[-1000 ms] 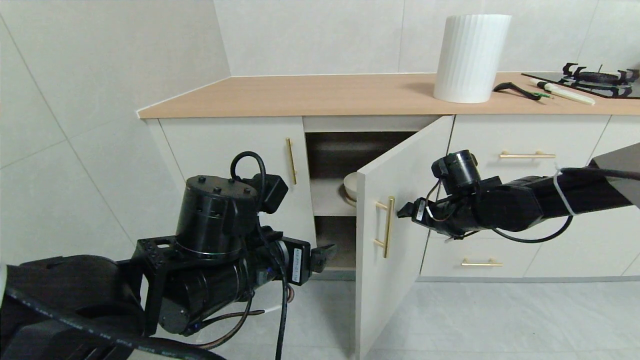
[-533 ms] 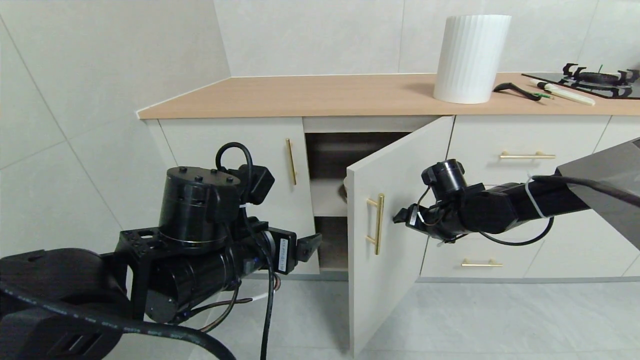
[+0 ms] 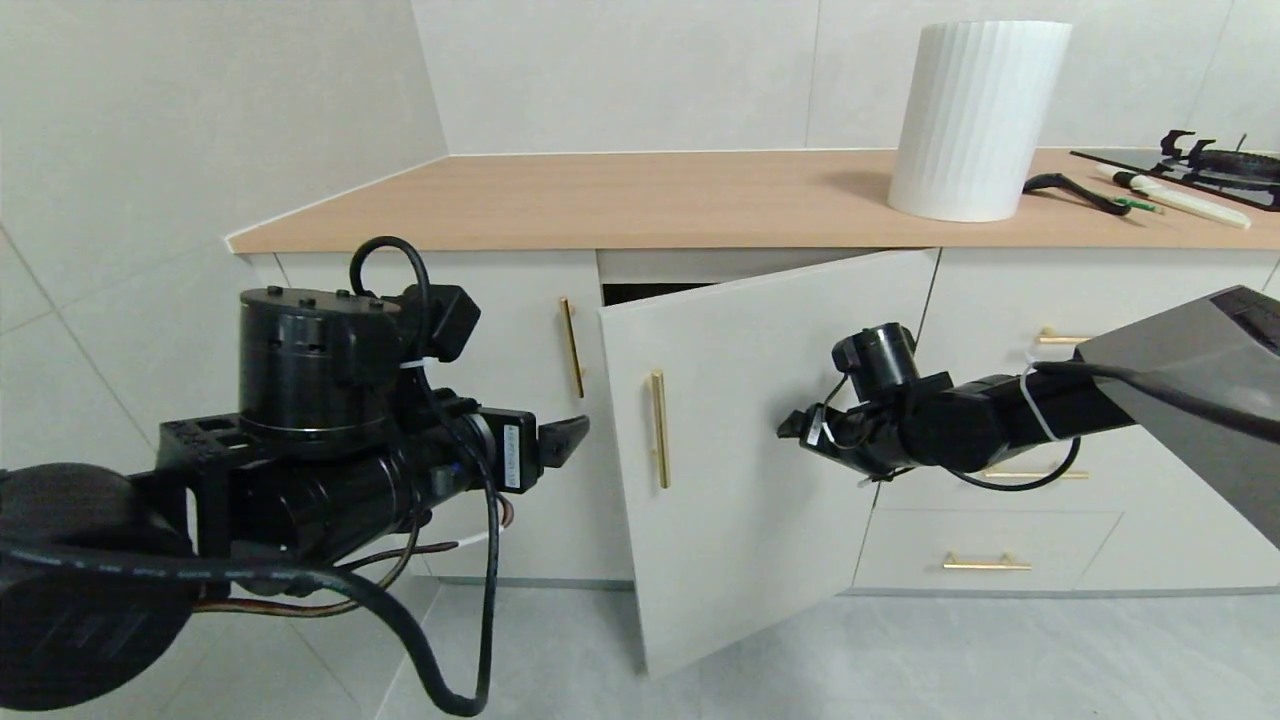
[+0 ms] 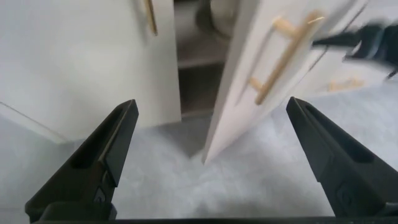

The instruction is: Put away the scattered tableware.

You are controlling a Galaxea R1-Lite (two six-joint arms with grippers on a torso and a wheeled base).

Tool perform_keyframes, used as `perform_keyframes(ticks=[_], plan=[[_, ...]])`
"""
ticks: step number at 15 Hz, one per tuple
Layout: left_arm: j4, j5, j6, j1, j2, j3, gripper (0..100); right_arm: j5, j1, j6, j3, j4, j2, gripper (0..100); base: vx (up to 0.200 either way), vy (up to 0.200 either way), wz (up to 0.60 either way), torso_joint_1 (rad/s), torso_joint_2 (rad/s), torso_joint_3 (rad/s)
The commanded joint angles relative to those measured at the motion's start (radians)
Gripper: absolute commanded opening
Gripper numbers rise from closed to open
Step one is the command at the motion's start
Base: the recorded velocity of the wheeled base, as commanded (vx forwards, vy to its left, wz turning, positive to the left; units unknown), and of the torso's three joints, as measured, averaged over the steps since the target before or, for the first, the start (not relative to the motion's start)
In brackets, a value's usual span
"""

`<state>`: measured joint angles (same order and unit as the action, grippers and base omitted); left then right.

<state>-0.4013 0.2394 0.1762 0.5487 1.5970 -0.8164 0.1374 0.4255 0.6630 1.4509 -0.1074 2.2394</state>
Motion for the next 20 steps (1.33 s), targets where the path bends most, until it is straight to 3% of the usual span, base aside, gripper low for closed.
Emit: perform_keyframes(ticks=[1, 4, 9, 13, 20], plan=[[0.002, 0.0, 0.0, -0.012, -0.034, -0.004, 100, 0.002, 0.007, 0.041, 0.005, -0.058, 0.029, 100, 0.0, 0.0, 0.0, 0.0, 0.0, 0.0], [0.002, -0.002, 0.0, -0.012, -0.028, -0.003, 100, 0.048, 0.01, 0.13, 0.045, -0.166, 0.071, 100, 0.0, 0.0, 0.0, 0.0, 0.0, 0.0], [0.002, -0.003, 0.0, -0.012, -0.028, -0.001, 100, 0.185, 0.001, 0.213, 0.197, -0.184, 0.155, 100, 0.0, 0.0, 0.0, 0.0, 0.0, 0.0], [0.002, -0.005, 0.0, -0.012, -0.026, -0.001, 100, 0.22, -0.03, 0.256, 0.264, -0.182, 0.172, 100, 0.0, 0.0, 0.0, 0.0, 0.0, 0.0], [0.001, -0.005, 0.0, -0.012, -0.029, -0.001, 100, 0.235, -0.03, 0.251, 0.215, -0.176, 0.114, 100, 0.0, 0.0, 0.0, 0.0, 0.0, 0.0]])
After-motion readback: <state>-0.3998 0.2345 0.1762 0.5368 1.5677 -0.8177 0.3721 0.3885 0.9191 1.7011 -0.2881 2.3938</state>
